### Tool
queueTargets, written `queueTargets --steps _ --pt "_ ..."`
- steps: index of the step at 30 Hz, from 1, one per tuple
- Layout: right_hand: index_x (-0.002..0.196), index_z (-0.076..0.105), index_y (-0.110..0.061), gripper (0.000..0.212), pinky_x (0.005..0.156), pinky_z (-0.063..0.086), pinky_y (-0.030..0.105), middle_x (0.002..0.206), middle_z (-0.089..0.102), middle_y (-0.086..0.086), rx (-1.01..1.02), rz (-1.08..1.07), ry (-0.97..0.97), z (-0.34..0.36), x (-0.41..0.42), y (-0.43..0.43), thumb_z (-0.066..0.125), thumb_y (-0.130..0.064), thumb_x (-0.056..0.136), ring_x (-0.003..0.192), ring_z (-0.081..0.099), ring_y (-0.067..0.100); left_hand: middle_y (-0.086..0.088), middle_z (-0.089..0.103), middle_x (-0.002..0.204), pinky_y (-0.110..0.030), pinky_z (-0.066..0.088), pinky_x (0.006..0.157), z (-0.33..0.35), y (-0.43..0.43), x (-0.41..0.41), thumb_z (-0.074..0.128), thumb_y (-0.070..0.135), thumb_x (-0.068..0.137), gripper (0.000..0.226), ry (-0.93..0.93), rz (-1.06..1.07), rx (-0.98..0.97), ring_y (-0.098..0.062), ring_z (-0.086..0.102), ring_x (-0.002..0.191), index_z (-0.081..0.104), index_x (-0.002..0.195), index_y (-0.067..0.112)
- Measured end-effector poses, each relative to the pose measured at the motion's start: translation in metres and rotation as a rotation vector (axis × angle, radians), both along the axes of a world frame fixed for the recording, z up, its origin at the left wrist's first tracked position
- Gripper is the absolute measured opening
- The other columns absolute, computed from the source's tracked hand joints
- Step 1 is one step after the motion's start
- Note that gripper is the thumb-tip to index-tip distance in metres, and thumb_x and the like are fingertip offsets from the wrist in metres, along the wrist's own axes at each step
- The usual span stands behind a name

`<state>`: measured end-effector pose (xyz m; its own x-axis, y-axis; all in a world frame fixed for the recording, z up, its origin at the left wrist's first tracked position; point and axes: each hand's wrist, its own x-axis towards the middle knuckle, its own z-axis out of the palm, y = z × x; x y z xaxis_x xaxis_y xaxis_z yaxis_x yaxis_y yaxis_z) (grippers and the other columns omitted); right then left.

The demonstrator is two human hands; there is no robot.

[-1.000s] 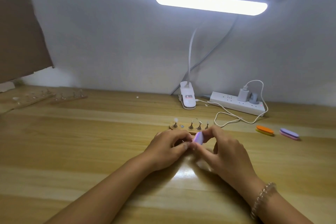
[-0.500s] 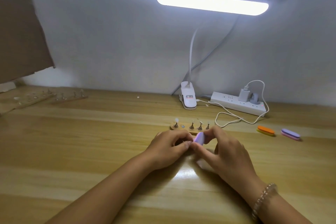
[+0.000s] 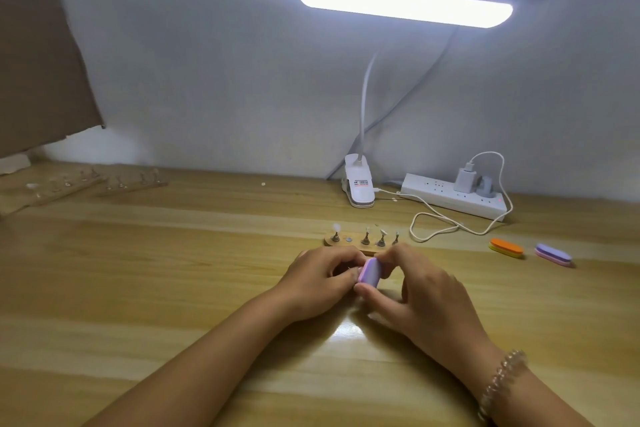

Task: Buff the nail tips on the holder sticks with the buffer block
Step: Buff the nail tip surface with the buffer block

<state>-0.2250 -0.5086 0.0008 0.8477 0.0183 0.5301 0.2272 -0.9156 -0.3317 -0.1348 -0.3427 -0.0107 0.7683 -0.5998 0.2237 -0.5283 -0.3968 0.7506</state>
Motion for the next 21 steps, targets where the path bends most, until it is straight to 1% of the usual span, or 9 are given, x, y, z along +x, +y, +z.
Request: queueTargets --steps 3,5,7,9,11,13,16,19,21 --pt "0.09 0.053 -0.031 0.036 0.058 0.047 0.034 0.089 0.06 -0.017 0.056 -0.069 -0.013 -0.0002 0.0028 -0.0062 0.061 -0.064 0.079 0.068 0.055 0.008 0.016 0.069 0.092 -0.048 0.049 0.093 -0.0009 0.0004 0.0012 0.055 0.035 0.092 0.014 -0.017 0.002 0.007 -0.016 0.064 0.096 0.066 0.092 0.042" --pt "0.092 0.054 -0.031 0.034 0.055 0.046 0.032 0.09 0.06 -0.017 0.009 -0.037 -0.024 -0.0015 0.0022 -0.0041 0.063 -0.062 0.079 0.064 0.051 0.006 0.014 0.071 0.094 -0.048 0.049 0.093 -0.0015 0.0007 0.0016 0.054 0.035 0.091 0.014 -0.009 0.001 0.001 -0.016 0.065 0.098 0.068 0.094 0.037" --pt "0.094 0.056 -0.03 0.037 0.052 0.042 0.028 0.09 0.06 -0.018 -0.03 0.013 -0.015 -0.0026 0.0018 -0.0007 0.062 -0.062 0.078 0.059 0.044 0.003 0.011 0.073 0.099 -0.048 0.05 0.092 -0.001 0.0004 0.0014 0.053 0.035 0.089 0.019 0.003 -0.002 -0.01 -0.018 0.066 0.101 0.07 0.097 0.032" --pt "0.093 0.056 -0.031 0.036 0.054 0.038 0.027 0.088 0.061 -0.02 0.045 -0.027 -0.003 -0.0005 0.0042 -0.003 0.064 -0.062 0.078 0.06 0.044 0.002 0.012 0.072 0.096 -0.048 0.05 0.092 -0.0015 0.0002 0.0026 0.056 0.034 0.092 0.013 -0.006 0.003 -0.007 -0.018 0.066 0.099 0.068 0.093 0.037" --pt "0.093 0.056 -0.03 0.034 0.058 0.039 0.03 0.09 0.061 -0.019 0.105 -0.087 0.0 0.0 0.0069 -0.0087 0.064 -0.061 0.079 0.064 0.049 0.003 0.014 0.07 0.091 -0.048 0.05 0.091 -0.0013 0.0 0.0028 0.059 0.032 0.094 0.013 -0.021 0.002 0.002 -0.016 0.065 0.096 0.068 0.091 0.041" --pt "0.093 0.055 -0.031 0.034 0.056 0.039 0.028 0.09 0.061 -0.019 0.057 -0.056 -0.004 -0.0026 0.0061 -0.0083 0.063 -0.061 0.079 0.062 0.046 0.002 0.014 0.07 0.092 -0.048 0.049 0.092 -0.0009 0.0003 0.0026 0.056 0.035 0.091 0.013 -0.017 -0.002 0.002 -0.017 0.065 0.096 0.067 0.091 0.041" --pt "0.093 0.055 -0.031 0.036 0.053 0.034 0.022 0.088 0.059 -0.02 0.025 0.016 0.009 -0.0032 0.0042 -0.0043 0.062 -0.063 0.077 0.056 0.042 -0.003 0.01 0.073 0.1 -0.048 0.049 0.093 -0.0004 -0.0003 0.0014 0.052 0.036 0.087 0.021 0.002 -0.005 -0.006 -0.018 0.065 0.101 0.07 0.098 0.034" --pt "0.09 0.055 -0.032 0.036 0.056 0.035 0.026 0.087 0.061 -0.021 0.121 -0.056 -0.002 -0.0013 0.0076 -0.0091 0.064 -0.064 0.077 0.059 0.046 -0.002 0.009 0.072 0.097 -0.049 0.049 0.093 -0.0017 -0.0006 0.0023 0.055 0.036 0.09 0.016 -0.002 -0.005 -0.01 -0.02 0.065 0.1 0.07 0.095 0.035" --pt "0.091 0.055 -0.032 0.035 0.054 0.036 0.026 0.087 0.06 -0.021 0.054 -0.036 -0.024 -0.0027 0.0063 -0.0067 0.064 -0.063 0.077 0.058 0.042 0.0 0.01 0.072 0.099 -0.049 0.049 0.093 -0.0016 0.0001 0.002 0.054 0.036 0.089 0.017 0.007 -0.007 -0.012 -0.019 0.065 0.101 0.069 0.096 0.034"
